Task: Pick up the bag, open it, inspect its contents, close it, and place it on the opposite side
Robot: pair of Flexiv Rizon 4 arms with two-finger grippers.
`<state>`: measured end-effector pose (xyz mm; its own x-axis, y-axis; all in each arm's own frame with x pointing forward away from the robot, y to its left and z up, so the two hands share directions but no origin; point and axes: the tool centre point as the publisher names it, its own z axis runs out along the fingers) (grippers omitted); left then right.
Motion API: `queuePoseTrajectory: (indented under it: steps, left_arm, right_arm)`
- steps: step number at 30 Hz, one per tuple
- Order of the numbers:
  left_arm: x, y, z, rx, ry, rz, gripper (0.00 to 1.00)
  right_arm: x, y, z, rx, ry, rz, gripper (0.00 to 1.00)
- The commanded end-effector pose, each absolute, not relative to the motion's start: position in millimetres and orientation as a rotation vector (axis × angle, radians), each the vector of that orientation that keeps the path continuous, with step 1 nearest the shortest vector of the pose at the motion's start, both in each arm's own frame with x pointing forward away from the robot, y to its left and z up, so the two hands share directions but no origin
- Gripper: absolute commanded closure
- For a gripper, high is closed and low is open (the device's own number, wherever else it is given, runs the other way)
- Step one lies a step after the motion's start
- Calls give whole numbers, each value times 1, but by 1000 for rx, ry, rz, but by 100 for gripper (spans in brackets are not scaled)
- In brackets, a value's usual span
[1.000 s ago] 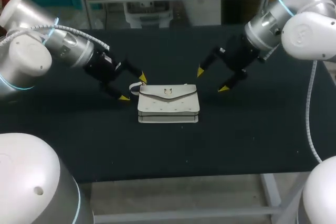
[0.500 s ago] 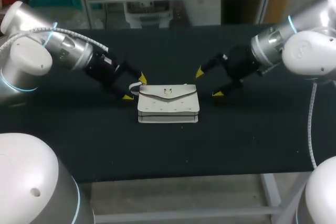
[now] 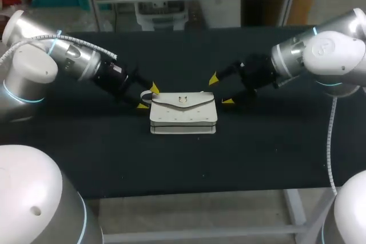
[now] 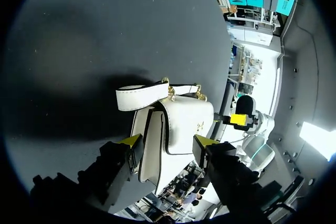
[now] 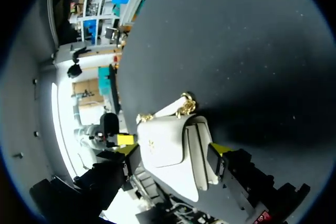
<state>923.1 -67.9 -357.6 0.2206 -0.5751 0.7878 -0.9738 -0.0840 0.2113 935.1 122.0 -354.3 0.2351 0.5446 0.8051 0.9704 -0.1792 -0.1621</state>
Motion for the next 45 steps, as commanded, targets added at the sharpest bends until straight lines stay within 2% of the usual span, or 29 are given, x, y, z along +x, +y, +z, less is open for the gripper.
queuePoseTrajectory:
  steps: [1,7,11,13,15,17,18,26,29,30,31,34,37,38,40,41,42,43,45]
  left_arm:
    - [925,-70,-363,1737,-1438,687,40]
    - [925,-73,-363,1722,-1431,691,44]
    - [924,-75,-364,1712,-1427,693,47]
    - [924,-75,-364,1710,-1424,696,50]
    - [924,-75,-365,1708,-1420,700,51]
    - [924,-75,-366,1714,-1414,704,51]
    - [924,-75,-366,1714,-1410,702,52]
    - [926,-74,-371,1707,-1402,696,53]
    - [927,-75,-374,1702,-1396,690,64]
    - [927,-75,-375,1701,-1396,688,66]
    - [927,-76,-376,1701,-1394,686,68]
    - [928,-78,-380,1705,-1391,680,76]
    - [927,-79,-383,1711,-1387,676,96]
    - [927,-79,-384,1712,-1386,676,99]
    - [925,-79,-385,1718,-1385,678,91]
    - [925,-78,-384,1721,-1385,680,82]
    - [924,-78,-382,1726,-1388,688,74]
    - [923,-77,-381,1727,-1389,695,70]
    - [920,-76,-378,1727,-1397,707,67]
  right_arm:
    - [938,127,-359,-1811,-1389,-791,20]
    - [936,136,-363,-1790,-1394,-806,16]
    - [936,142,-367,-1761,-1397,-826,24]
    - [936,144,-369,-1755,-1386,-837,25]
    - [936,146,-370,-1745,-1373,-849,31]
    - [935,149,-371,-1740,-1377,-859,46]
    - [934,151,-371,-1735,-1385,-864,48]
    - [935,156,-381,-1729,-1408,-863,50]
    - [934,157,-383,-1729,-1411,-861,66]
    - [934,157,-384,-1729,-1411,-860,85]
    - [934,157,-384,-1730,-1412,-859,100]
    - [933,156,-386,-1733,-1415,-859,100]
    - [931,155,-389,-1737,-1423,-857,100]
    - [931,155,-390,-1738,-1424,-856,100]
    - [931,155,-391,-1735,-1425,-852,100]
    - [930,154,-390,-1734,-1427,-854,74]
    - [930,153,-388,-1730,-1432,-856,53]
    - [930,152,-386,-1728,-1436,-859,28]
    - [931,151,-381,-1722,-1445,-869,0]
